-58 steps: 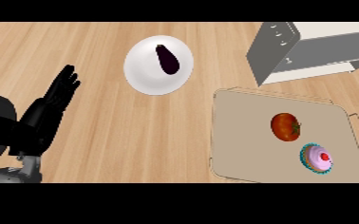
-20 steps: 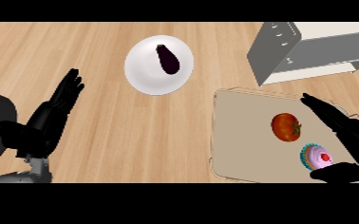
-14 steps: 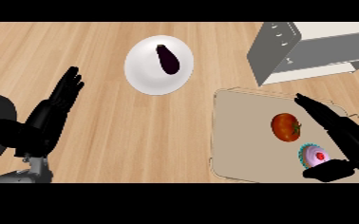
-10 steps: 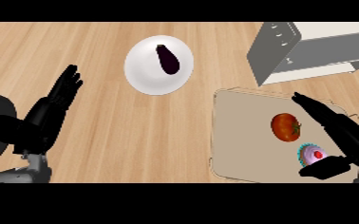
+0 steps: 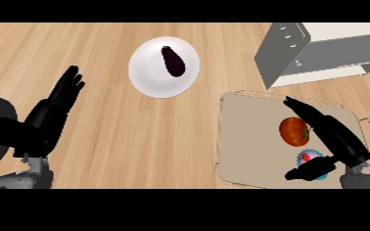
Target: Pick the tomato from the tray and place it in the tiered shelf
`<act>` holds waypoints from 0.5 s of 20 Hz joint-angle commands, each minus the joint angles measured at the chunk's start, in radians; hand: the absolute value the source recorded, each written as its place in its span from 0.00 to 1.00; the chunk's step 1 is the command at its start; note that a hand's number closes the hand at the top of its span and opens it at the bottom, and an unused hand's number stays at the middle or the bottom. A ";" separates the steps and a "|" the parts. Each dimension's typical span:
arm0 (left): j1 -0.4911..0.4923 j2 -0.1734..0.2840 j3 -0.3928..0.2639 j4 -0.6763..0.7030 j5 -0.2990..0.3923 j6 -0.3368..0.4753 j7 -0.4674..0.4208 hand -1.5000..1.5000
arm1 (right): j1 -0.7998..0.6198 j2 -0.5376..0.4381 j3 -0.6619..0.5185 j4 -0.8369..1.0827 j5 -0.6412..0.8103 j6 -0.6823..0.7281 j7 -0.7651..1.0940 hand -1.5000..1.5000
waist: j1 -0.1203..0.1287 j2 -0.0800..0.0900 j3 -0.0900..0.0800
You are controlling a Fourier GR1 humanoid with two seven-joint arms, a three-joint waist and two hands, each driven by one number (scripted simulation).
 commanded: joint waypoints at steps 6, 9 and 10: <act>-0.015 -0.042 -0.003 0.081 -0.055 -0.011 -0.079 0.50 | -0.139 0.022 -0.018 0.286 0.050 -0.113 -0.087 0.00 | 0.002 0.005 0.005; 0.035 -0.009 0.030 -0.093 0.019 -0.044 0.054 0.50 | -0.057 0.061 -0.030 0.247 0.064 -0.244 -0.102 1.00 | 0.002 0.003 0.005; 0.013 -0.046 0.007 0.002 -0.028 -0.009 -0.008 0.50 | -0.072 0.110 -0.013 0.259 0.080 -0.310 -0.105 1.00 | 0.000 0.004 0.005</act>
